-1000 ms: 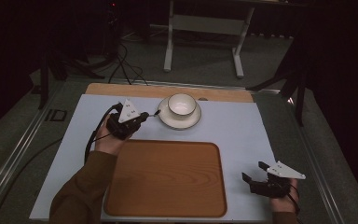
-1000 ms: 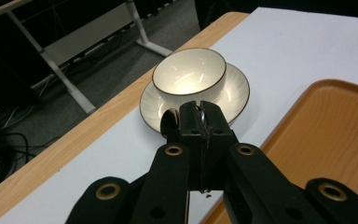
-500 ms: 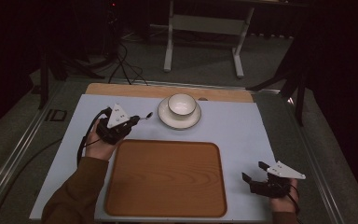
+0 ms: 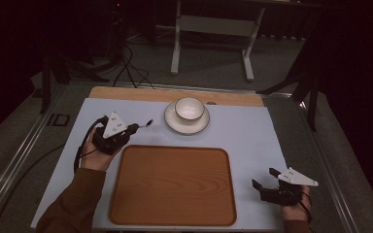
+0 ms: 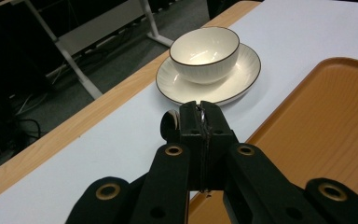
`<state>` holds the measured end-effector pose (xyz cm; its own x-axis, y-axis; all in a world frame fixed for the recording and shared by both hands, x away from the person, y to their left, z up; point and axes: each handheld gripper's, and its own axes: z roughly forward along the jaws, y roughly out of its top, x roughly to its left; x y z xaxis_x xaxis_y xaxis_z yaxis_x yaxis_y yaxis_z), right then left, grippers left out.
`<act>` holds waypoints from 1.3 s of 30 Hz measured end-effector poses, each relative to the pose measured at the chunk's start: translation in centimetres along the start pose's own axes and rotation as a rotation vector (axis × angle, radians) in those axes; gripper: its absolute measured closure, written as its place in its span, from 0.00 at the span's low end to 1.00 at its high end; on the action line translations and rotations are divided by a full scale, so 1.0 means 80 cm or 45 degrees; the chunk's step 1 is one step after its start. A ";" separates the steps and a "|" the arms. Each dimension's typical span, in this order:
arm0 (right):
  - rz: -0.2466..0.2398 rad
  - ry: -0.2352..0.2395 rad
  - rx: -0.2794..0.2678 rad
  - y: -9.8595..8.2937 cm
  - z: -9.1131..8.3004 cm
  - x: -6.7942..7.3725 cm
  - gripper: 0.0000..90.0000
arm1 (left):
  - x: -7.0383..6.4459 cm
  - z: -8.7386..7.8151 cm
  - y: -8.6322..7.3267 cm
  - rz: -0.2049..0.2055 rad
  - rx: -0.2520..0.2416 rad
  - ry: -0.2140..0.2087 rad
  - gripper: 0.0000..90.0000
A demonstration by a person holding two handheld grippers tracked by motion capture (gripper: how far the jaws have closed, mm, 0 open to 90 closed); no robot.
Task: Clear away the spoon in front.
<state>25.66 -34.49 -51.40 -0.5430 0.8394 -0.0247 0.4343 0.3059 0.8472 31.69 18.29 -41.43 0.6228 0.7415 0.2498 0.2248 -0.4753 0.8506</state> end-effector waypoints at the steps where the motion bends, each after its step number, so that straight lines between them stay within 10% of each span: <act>1: 0.001 0.001 -0.001 0.000 0.000 0.000 0.19 | 0.000 0.000 0.000 0.000 0.000 0.000 0.99; 39: 0.001 -0.003 -0.001 0.000 0.000 0.000 0.19 | -0.008 -0.035 -0.042 -0.039 0.015 0.018 0.99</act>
<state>25.61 -34.48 -51.38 -0.5410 0.8406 -0.0254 0.4344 0.3051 0.8475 28.43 20.77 -43.13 0.6046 0.7625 0.2304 0.2527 -0.4580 0.8523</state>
